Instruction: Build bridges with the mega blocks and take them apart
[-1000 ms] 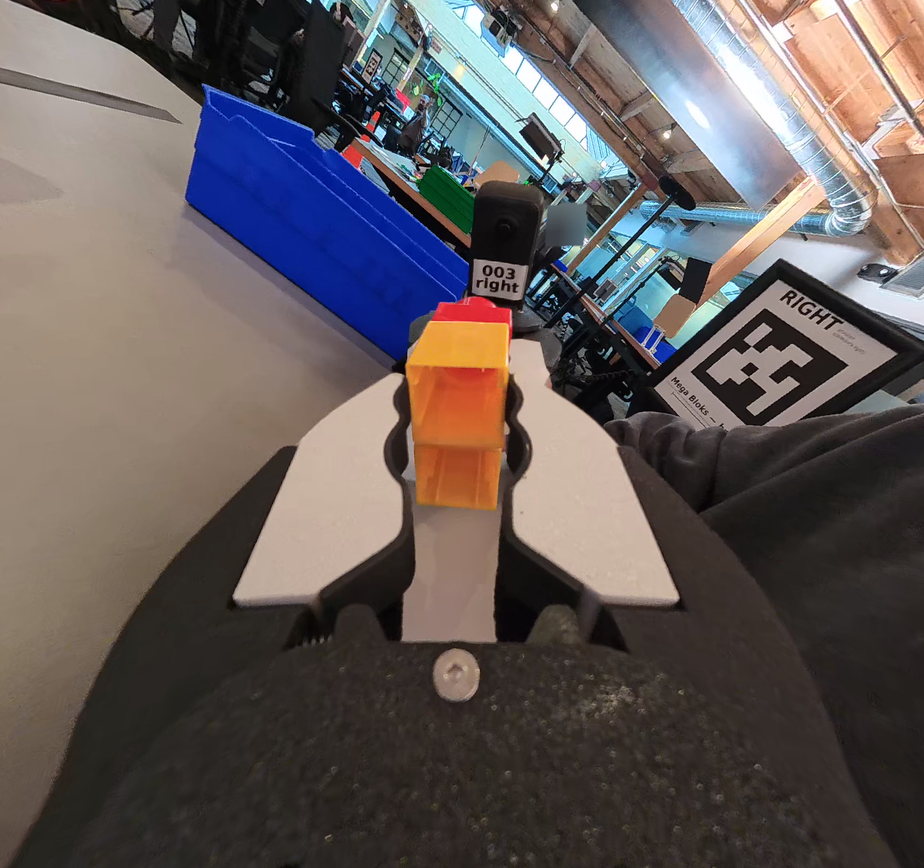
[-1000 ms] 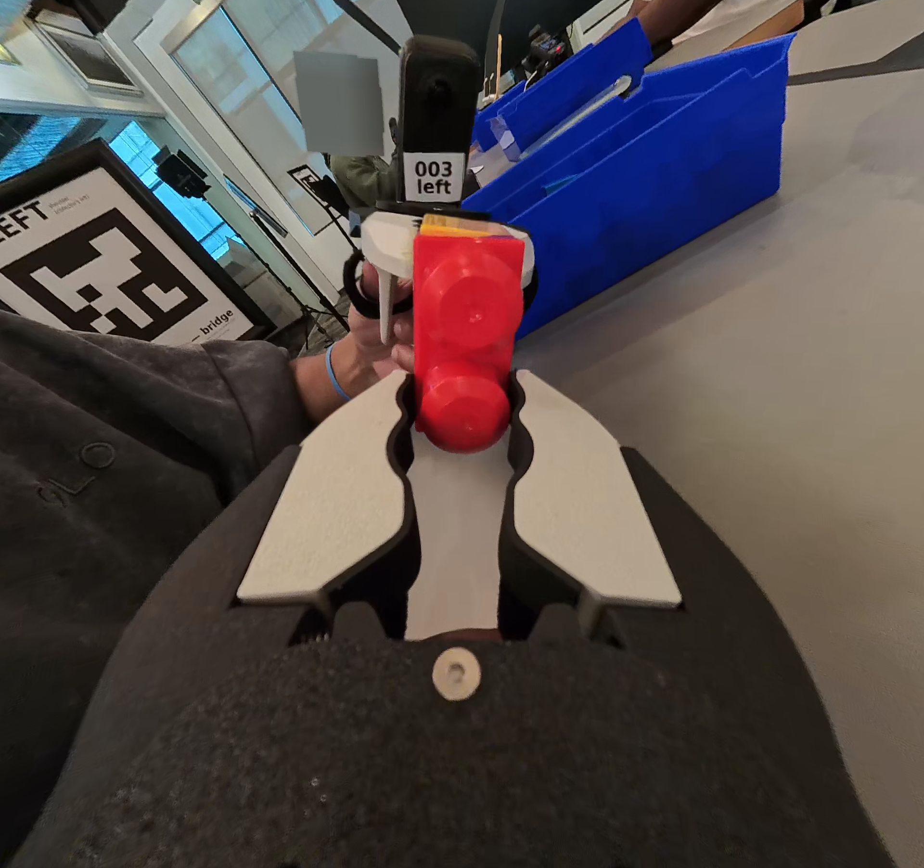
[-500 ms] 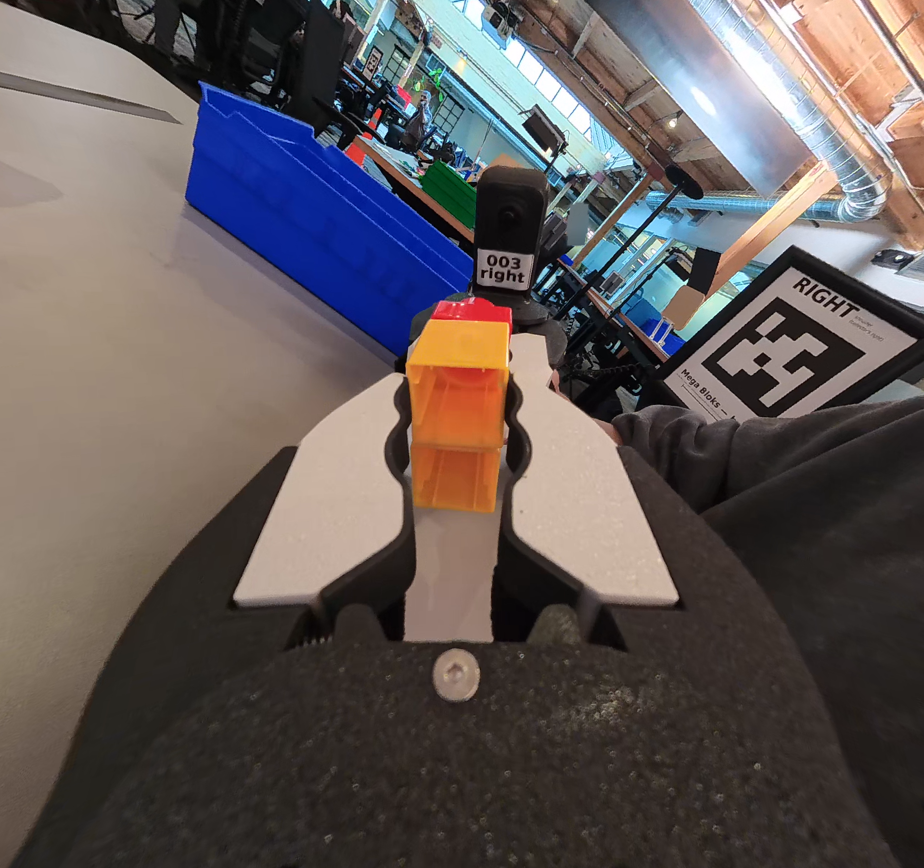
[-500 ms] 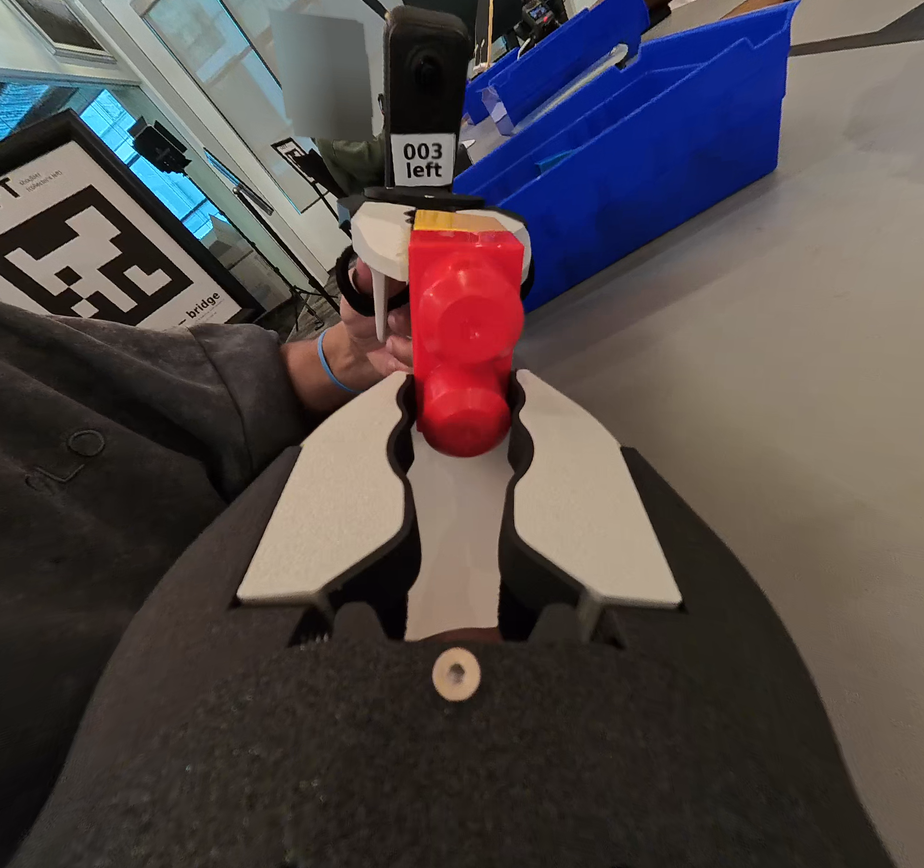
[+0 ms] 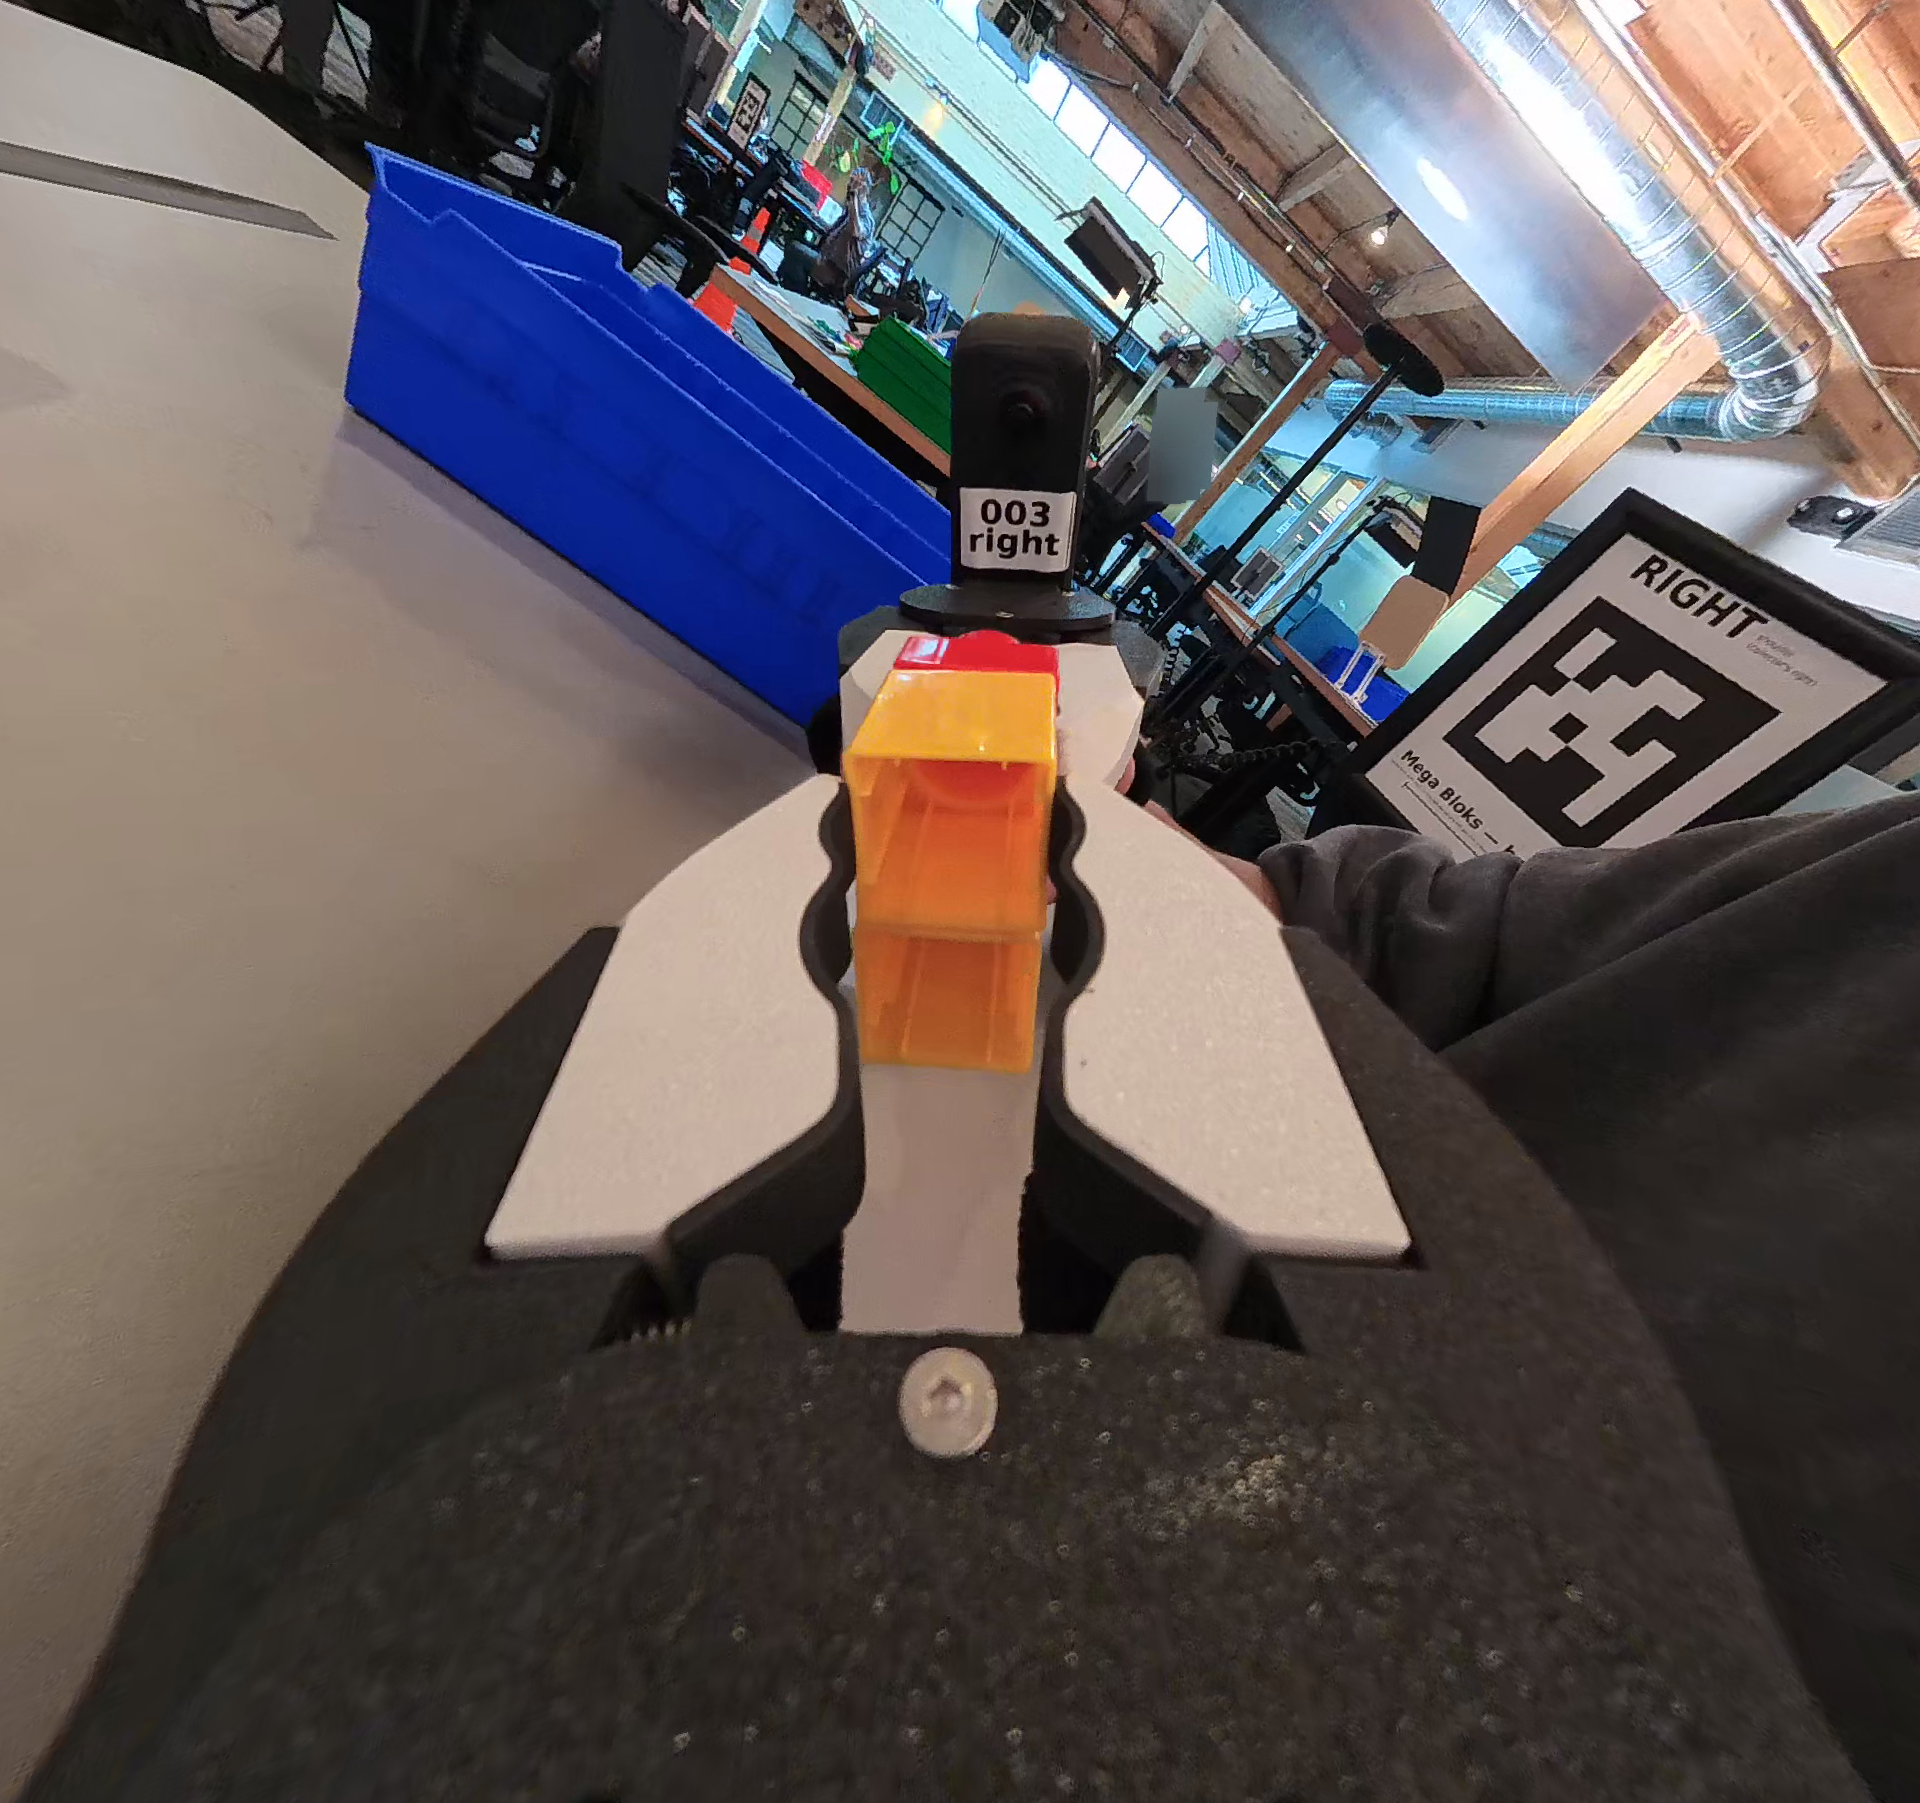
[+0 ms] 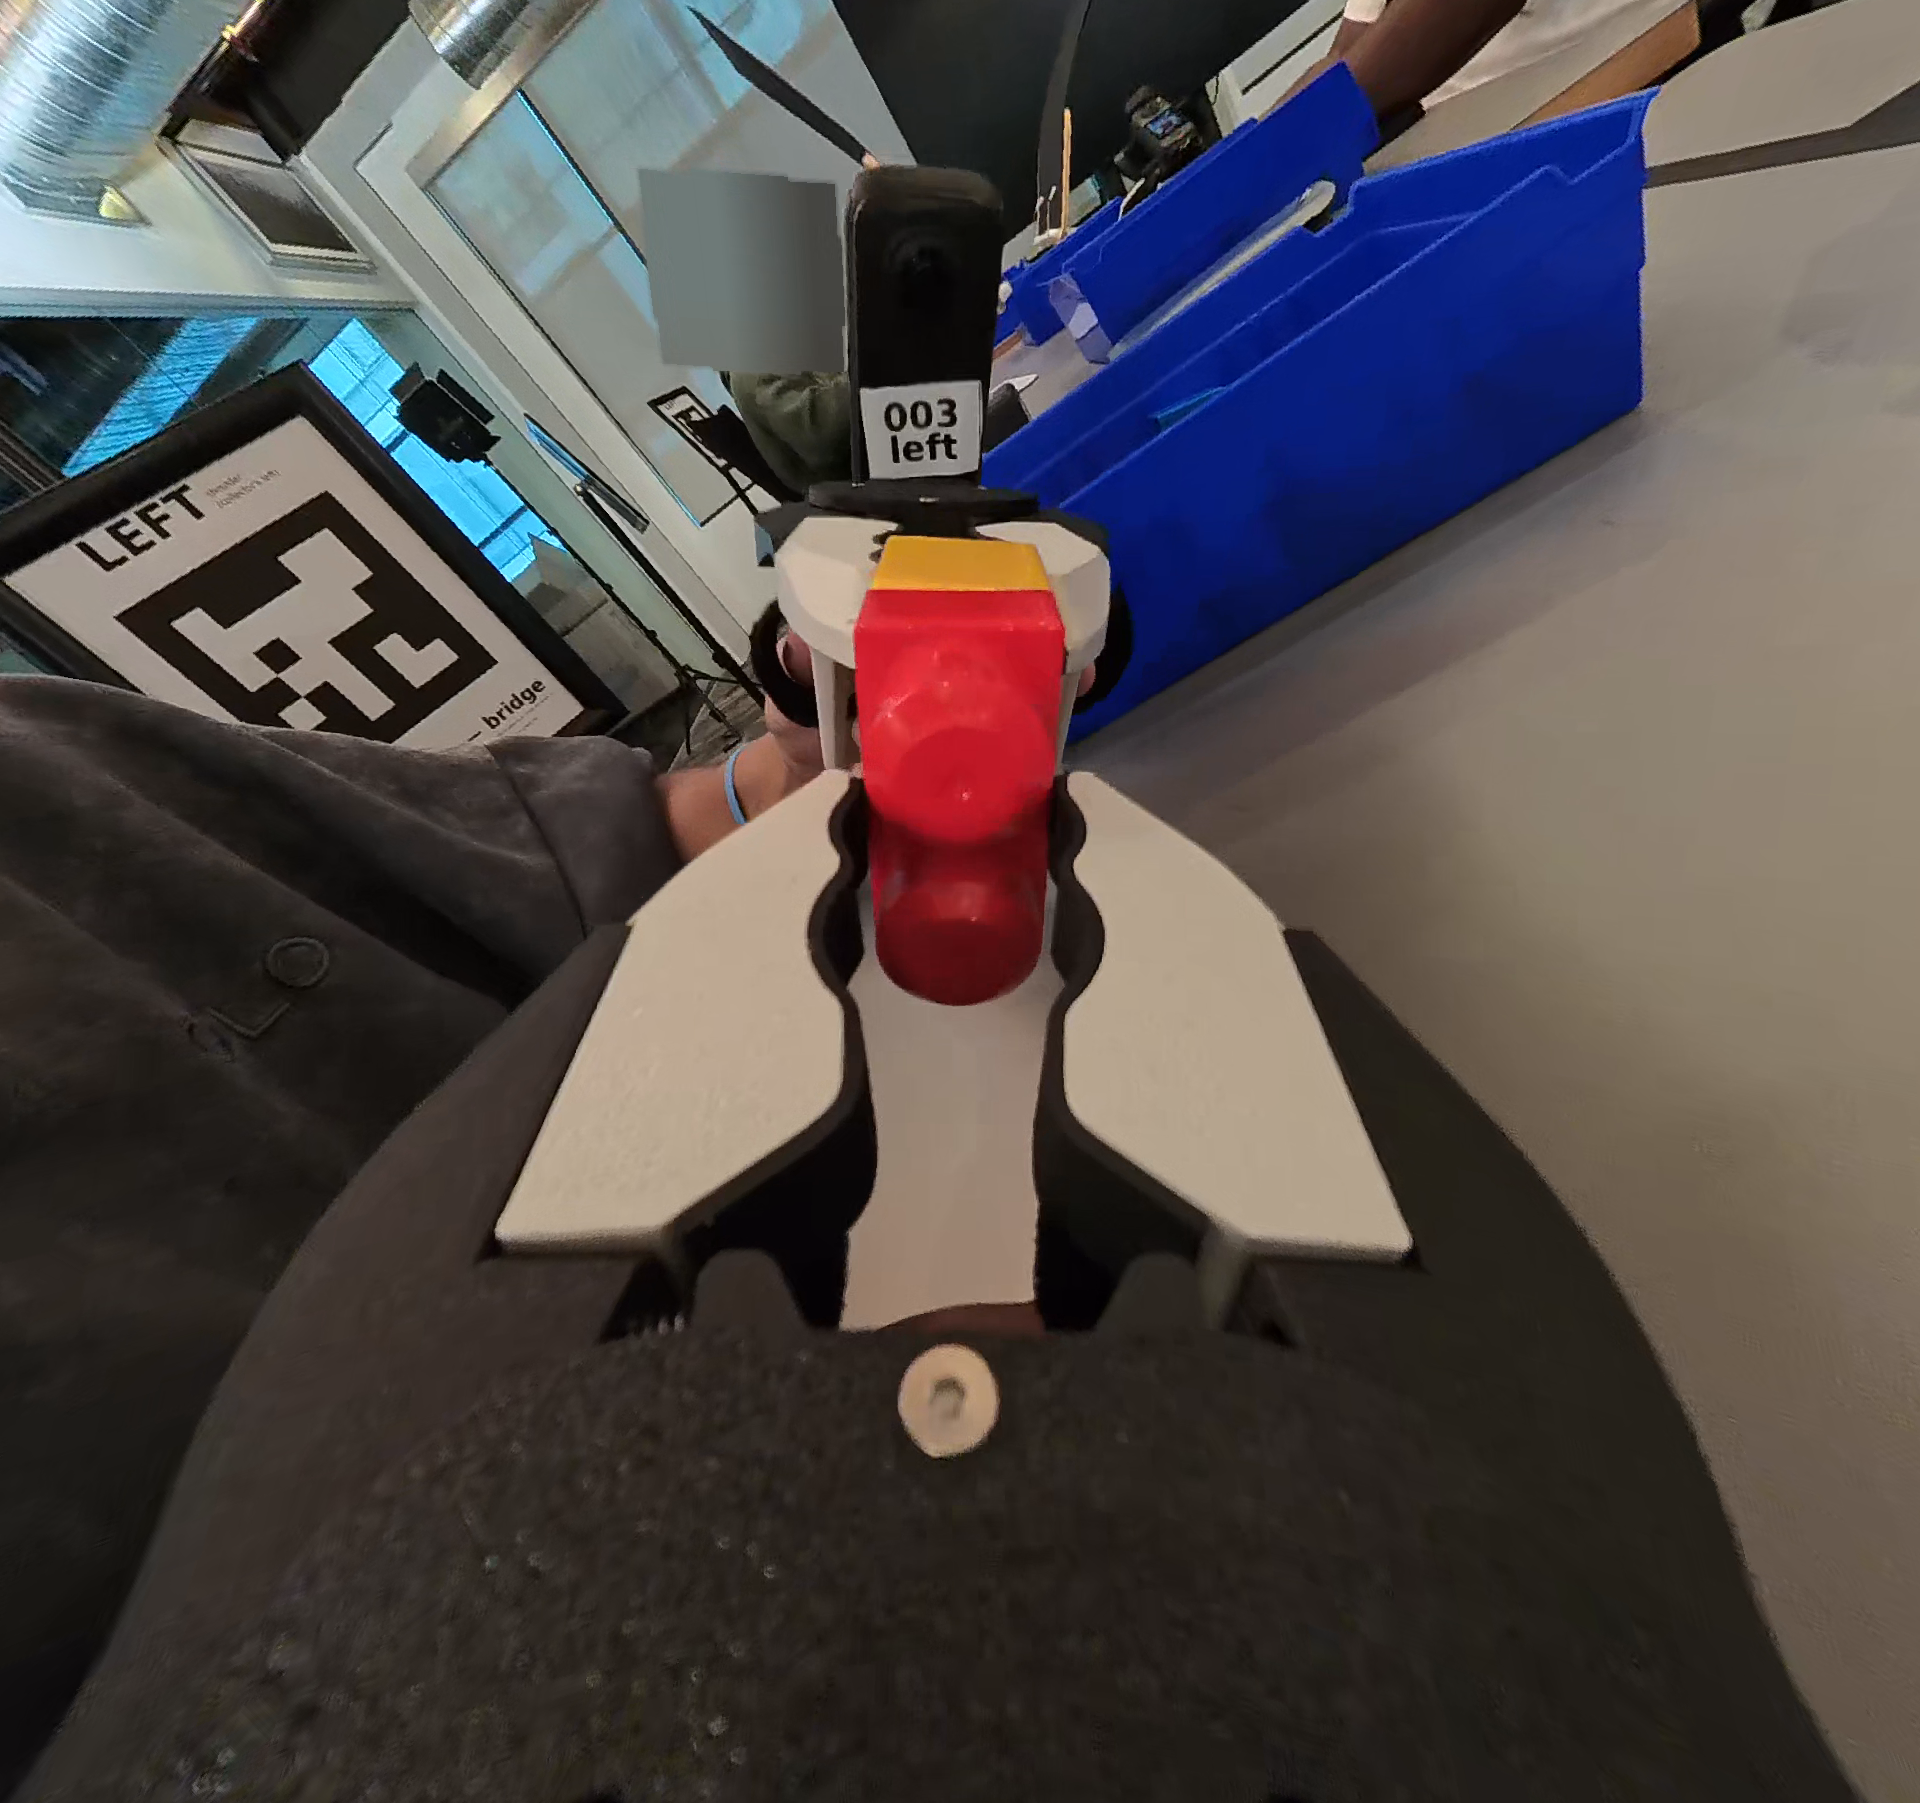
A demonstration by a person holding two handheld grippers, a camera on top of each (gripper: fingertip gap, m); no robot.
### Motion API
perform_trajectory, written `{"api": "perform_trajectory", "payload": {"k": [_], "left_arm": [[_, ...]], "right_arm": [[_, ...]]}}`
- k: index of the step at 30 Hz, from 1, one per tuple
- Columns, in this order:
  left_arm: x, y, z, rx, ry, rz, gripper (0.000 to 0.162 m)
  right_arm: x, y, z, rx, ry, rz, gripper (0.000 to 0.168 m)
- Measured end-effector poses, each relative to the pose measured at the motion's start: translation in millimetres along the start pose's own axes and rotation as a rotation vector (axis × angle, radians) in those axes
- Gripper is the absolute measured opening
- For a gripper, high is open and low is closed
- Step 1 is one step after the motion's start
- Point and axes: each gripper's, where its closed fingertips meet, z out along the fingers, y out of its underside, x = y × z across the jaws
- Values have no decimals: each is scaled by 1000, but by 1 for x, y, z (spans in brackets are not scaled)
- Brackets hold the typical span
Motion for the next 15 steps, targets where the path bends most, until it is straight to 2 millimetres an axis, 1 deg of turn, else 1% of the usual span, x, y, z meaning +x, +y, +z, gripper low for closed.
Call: {"api": "perform_trajectory", "payload": {"k": [8,9,10,11,13,15], "left_arm": [[-1,-2,1,11,1,-15,36],[-2,-4,0,18,-18,-7,40],[-4,-8,-3,37,-51,3,59],[-7,-12,-8,54,-105,18,73],[-16,-19,-20,68,-268,107,74],[-27,-21,-33,61,-495,265,79]], "right_arm": [[1,-4,-1,17,8,11,33],[1,-5,-1,20,12,13,33],[2,-6,-2,19,24,8,33],[3,-8,-5,26,42,-1,33],[4,-17,-12,57,75,2,33],[6,-30,-22,57,170,-46,33]]}}
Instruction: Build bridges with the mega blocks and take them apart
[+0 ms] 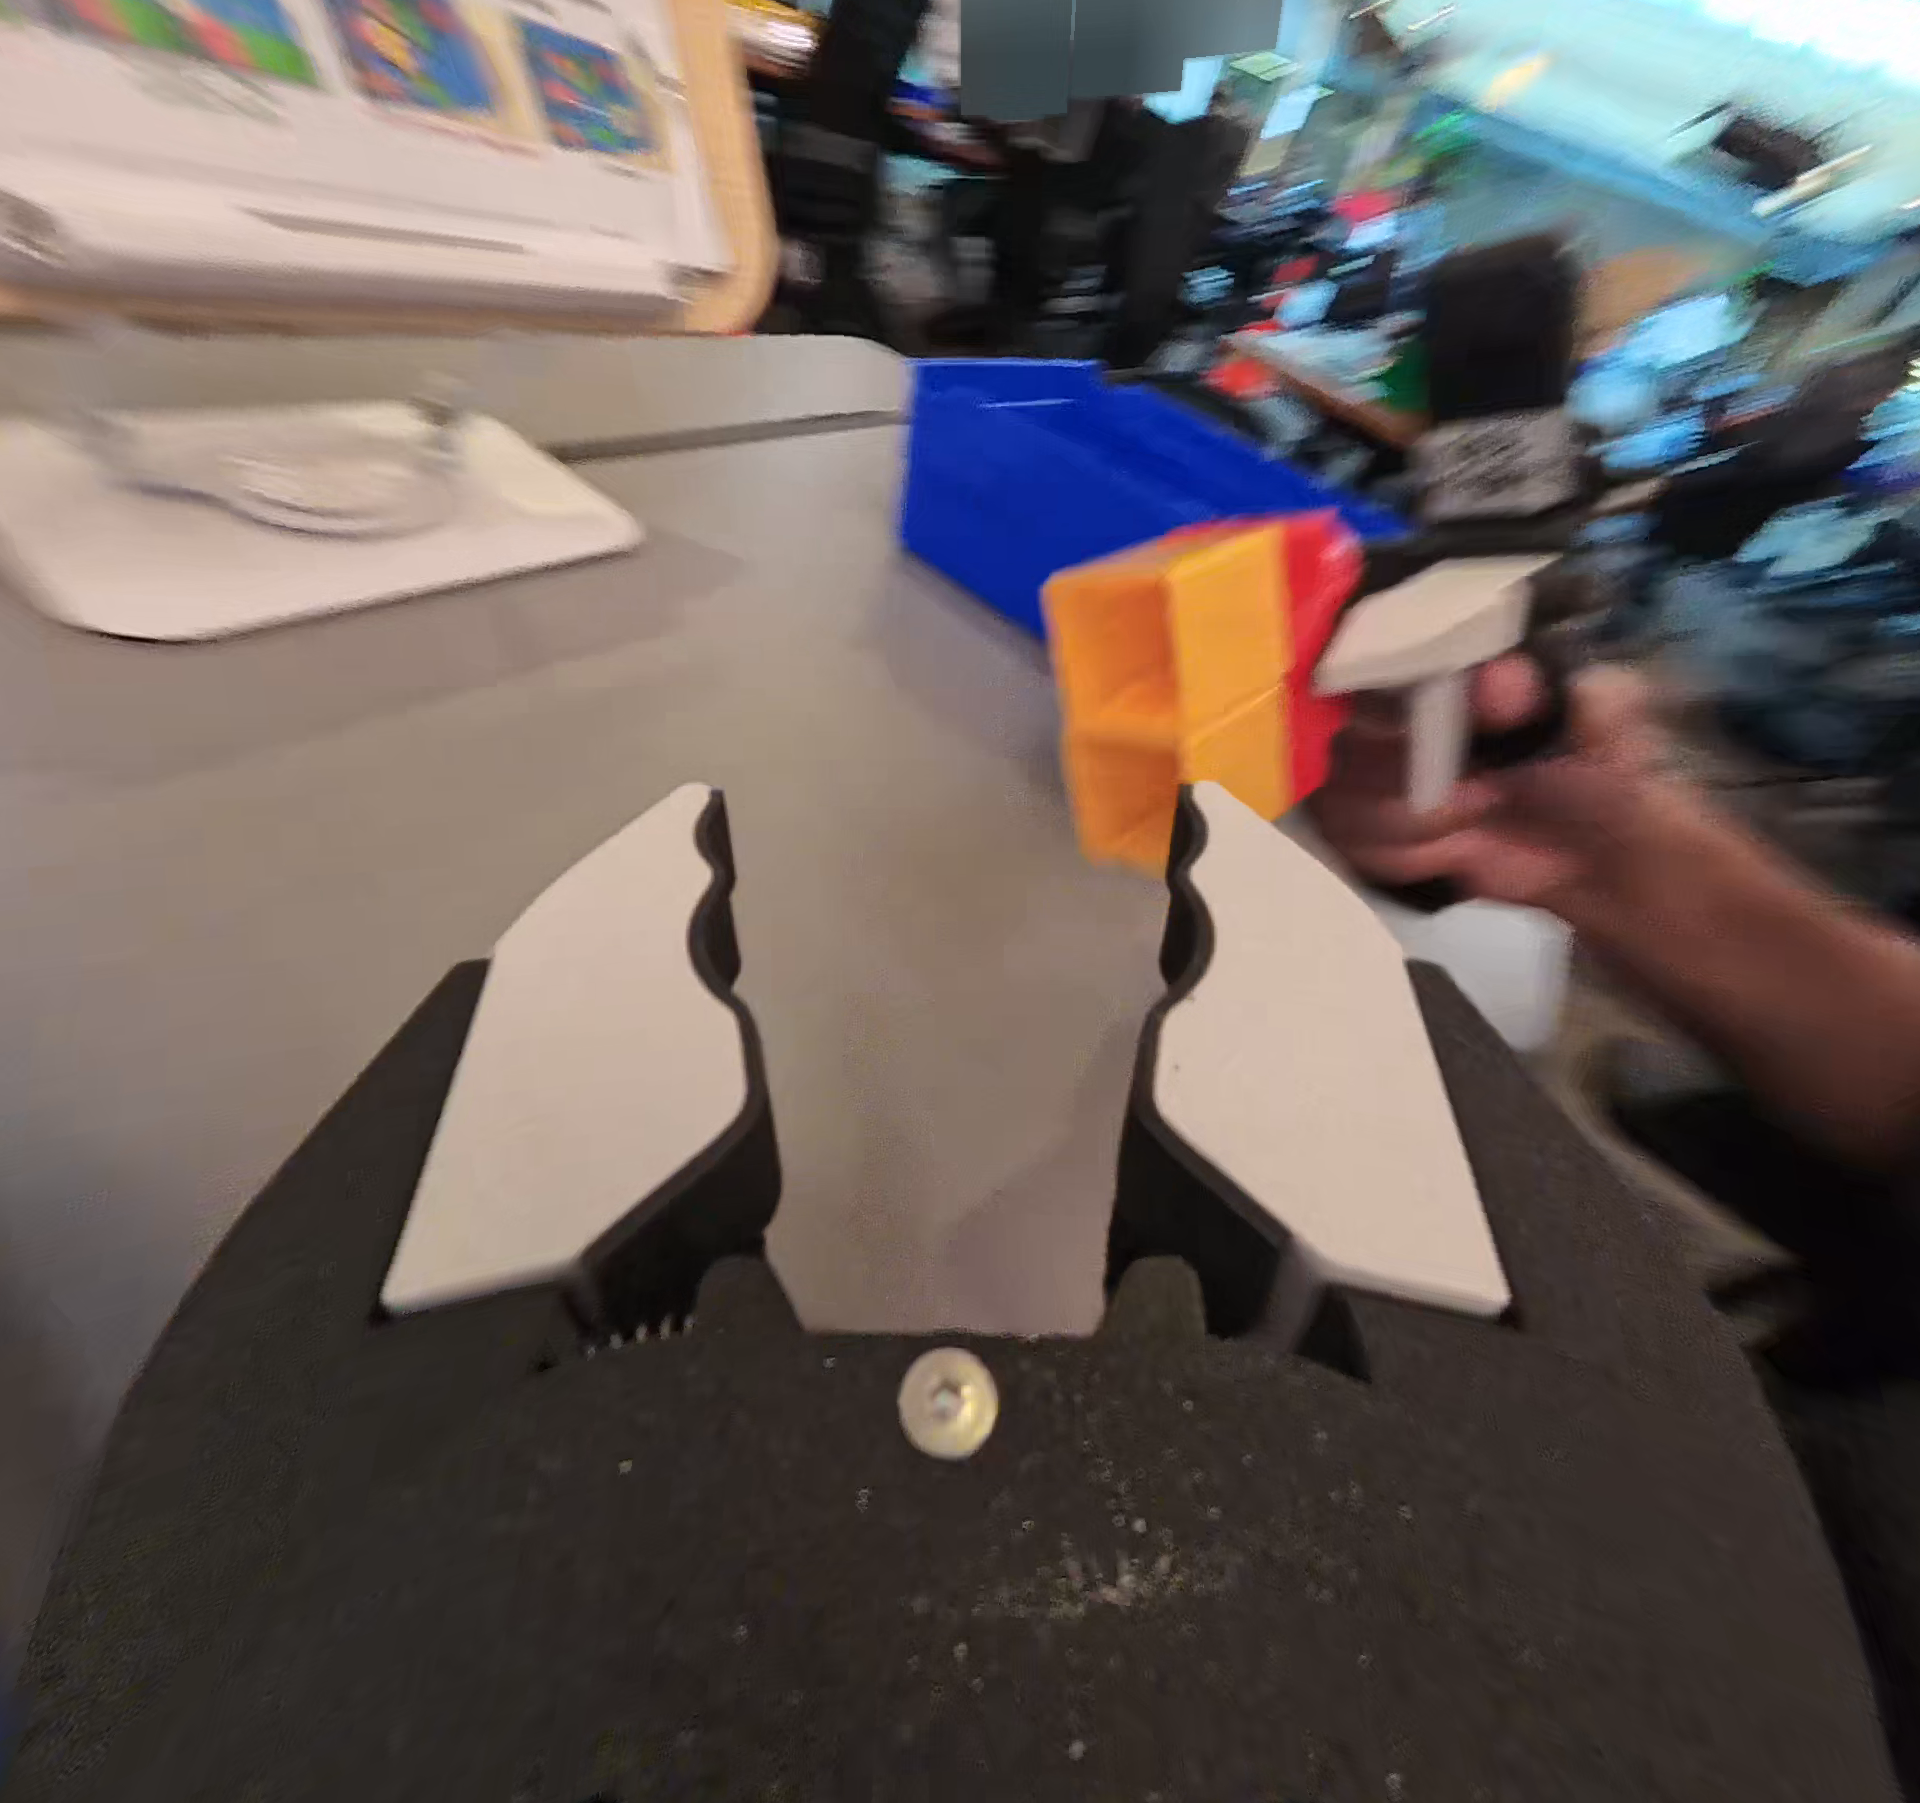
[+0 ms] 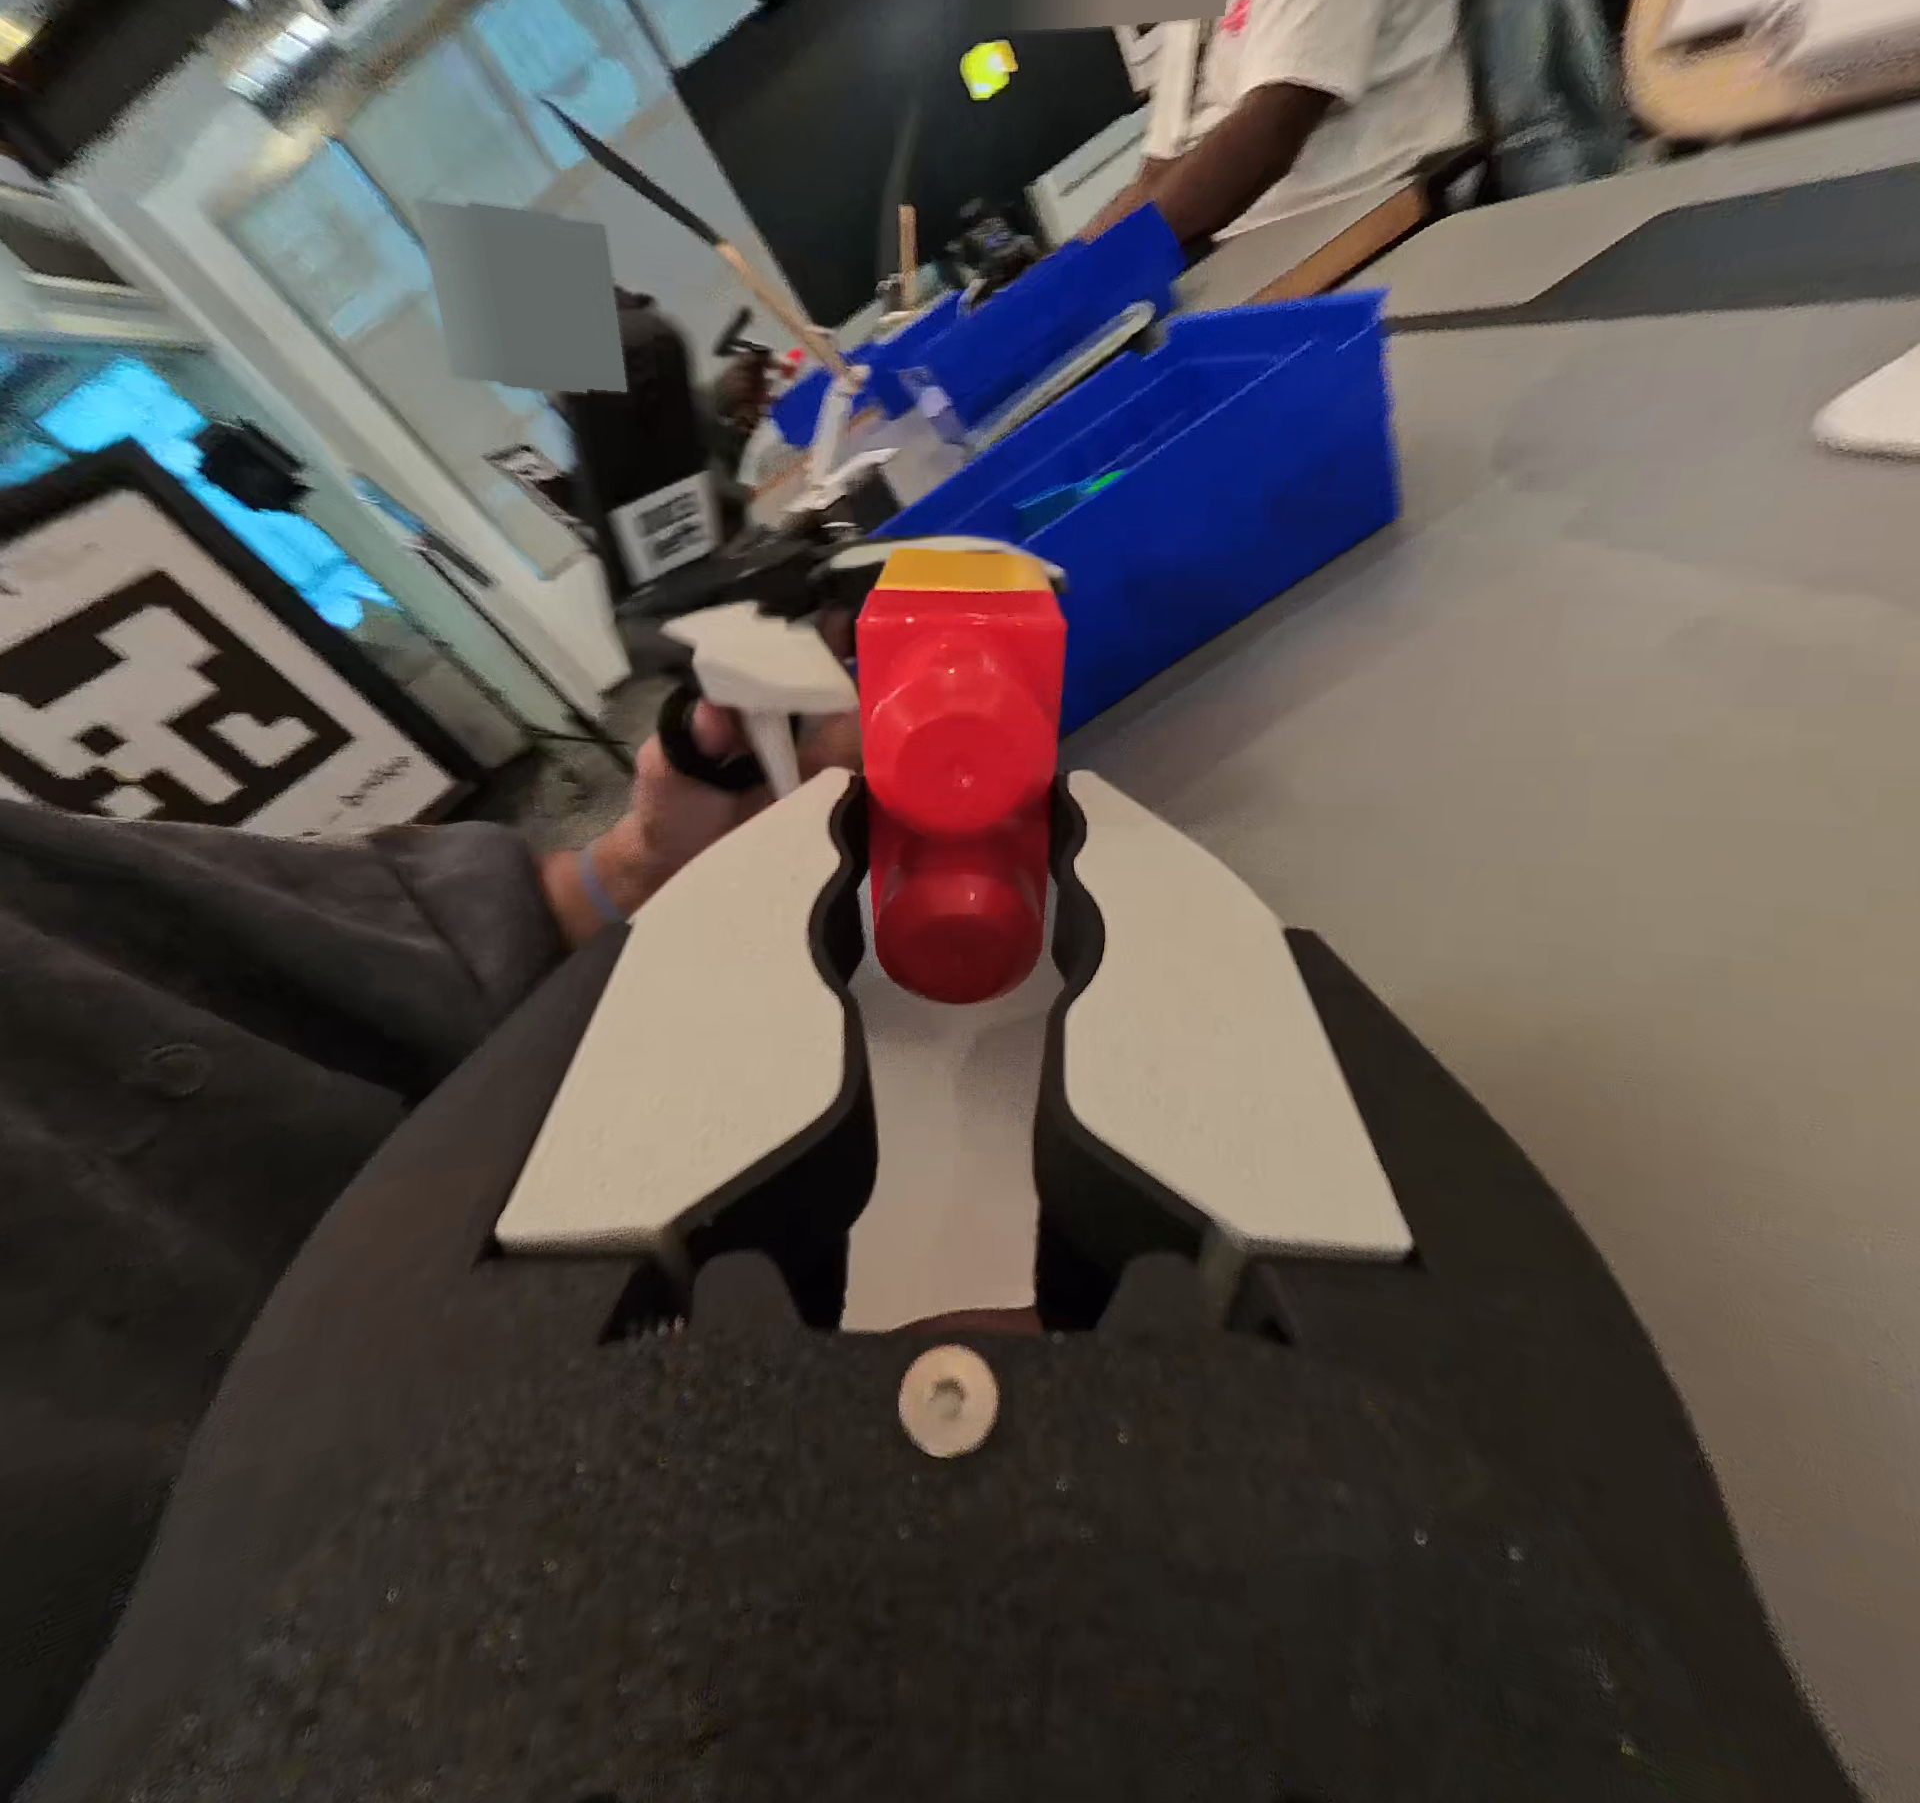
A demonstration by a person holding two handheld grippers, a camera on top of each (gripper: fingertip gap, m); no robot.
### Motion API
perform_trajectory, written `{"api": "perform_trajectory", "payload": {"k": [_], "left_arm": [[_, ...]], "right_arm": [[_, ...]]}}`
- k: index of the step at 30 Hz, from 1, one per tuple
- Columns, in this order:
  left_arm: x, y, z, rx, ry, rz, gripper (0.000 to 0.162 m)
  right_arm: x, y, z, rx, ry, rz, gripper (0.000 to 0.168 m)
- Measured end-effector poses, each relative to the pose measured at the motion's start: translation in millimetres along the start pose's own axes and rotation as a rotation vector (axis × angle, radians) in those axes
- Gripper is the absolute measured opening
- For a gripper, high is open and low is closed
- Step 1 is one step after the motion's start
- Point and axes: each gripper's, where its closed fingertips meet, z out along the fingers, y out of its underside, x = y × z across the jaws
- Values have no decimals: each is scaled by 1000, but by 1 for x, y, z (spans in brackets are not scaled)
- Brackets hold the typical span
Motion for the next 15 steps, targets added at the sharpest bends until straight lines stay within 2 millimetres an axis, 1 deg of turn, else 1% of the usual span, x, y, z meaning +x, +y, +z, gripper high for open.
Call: {"api": "perform_trajectory", "payload": {"k": [1,2,3,4,5,6,7,8,9,10,12,13,15], "left_arm": [[-6,2,-3,-7,-111,80,80],[-8,5,-4,-27,-190,150,81],[-6,9,-4,-55,-234,203,83],[-2,12,-3,-81,-253,234,84],[3,15,-1,-99,-248,246,84],[9,16,1,-107,-225,247,84],[15,16,2,-109,-201,244,82],[18,17,2,-110,-187,242,81],[20,17,3,-112,-183,242,81],[20,17,3,-116,-179,239,80],[23,17,4,-126,-161,217,80],[24,17,5,-130,-152,203,80],[21,15,5,-129,-166,190,80]], "right_arm": [[0,-12,-10,0,64,-51,33],[0,-31,-25,13,142,-111,33],[0,-54,-46,40,234,-164,33],[3,-81,-74,69,346,-194,33],[9,-107,-106,102,472,-213,33],[22,-130,-142,104,629,-221,33],[43,-144,-179,53,802,-219,33],[69,-151,-215,-23,963,-183,33],[96,-153,-244,-94,1069,-117,33],[124,-149,-264,-174,1132,-38,33],[177,-128,-286,-313,1179,122,33],[200,-114,-295,-380,1218,186,33],[234,-84,-306,-520,1289,281,33]]}}
